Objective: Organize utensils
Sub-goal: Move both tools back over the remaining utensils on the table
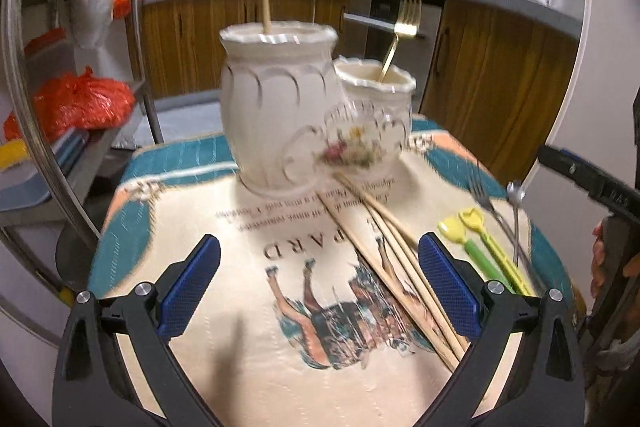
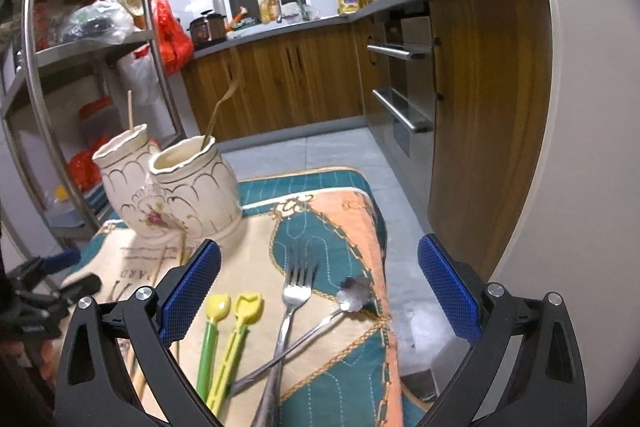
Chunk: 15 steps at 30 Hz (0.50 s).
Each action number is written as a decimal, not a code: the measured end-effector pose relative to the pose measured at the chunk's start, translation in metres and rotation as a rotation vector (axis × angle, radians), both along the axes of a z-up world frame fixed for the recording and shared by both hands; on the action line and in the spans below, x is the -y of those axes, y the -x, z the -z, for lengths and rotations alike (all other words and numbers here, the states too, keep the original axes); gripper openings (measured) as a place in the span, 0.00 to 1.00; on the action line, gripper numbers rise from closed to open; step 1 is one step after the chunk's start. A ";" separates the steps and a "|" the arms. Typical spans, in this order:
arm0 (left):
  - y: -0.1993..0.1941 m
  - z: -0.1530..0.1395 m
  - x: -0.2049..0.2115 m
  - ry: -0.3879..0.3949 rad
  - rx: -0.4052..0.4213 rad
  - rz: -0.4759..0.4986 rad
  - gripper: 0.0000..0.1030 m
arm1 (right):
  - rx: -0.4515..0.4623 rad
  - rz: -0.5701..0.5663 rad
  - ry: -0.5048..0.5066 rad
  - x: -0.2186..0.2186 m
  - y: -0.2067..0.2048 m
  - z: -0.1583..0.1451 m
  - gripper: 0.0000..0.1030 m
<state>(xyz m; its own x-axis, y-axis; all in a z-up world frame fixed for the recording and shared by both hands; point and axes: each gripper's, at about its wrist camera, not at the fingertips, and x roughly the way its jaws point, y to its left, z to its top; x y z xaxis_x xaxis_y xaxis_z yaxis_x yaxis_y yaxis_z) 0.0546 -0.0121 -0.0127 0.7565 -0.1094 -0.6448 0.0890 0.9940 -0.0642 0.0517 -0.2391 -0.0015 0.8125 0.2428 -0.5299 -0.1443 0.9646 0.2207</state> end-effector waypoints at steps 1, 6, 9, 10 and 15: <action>-0.002 0.003 0.003 -0.009 -0.016 0.001 0.95 | 0.001 0.005 0.005 0.001 0.000 0.000 0.95; -0.009 0.016 0.016 -0.039 -0.088 0.017 0.95 | -0.023 0.018 0.048 0.003 -0.006 0.004 0.95; -0.010 0.020 0.023 -0.079 -0.103 0.021 0.95 | -0.045 0.015 0.072 0.002 -0.009 0.009 0.95; -0.010 0.020 0.025 -0.086 -0.106 0.020 0.94 | -0.056 0.012 0.088 0.000 -0.010 0.011 0.95; -0.012 0.026 0.034 -0.119 -0.145 0.045 0.85 | -0.074 -0.028 0.119 -0.009 -0.010 0.016 0.92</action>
<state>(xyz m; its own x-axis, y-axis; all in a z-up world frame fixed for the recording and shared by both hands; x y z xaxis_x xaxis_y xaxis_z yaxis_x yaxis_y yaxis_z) 0.0668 -0.0465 -0.0389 0.6508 -0.0578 -0.7570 0.1324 0.9905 0.0382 0.0614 -0.2299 -0.0170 0.7640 0.1964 -0.6145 -0.1589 0.9805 0.1157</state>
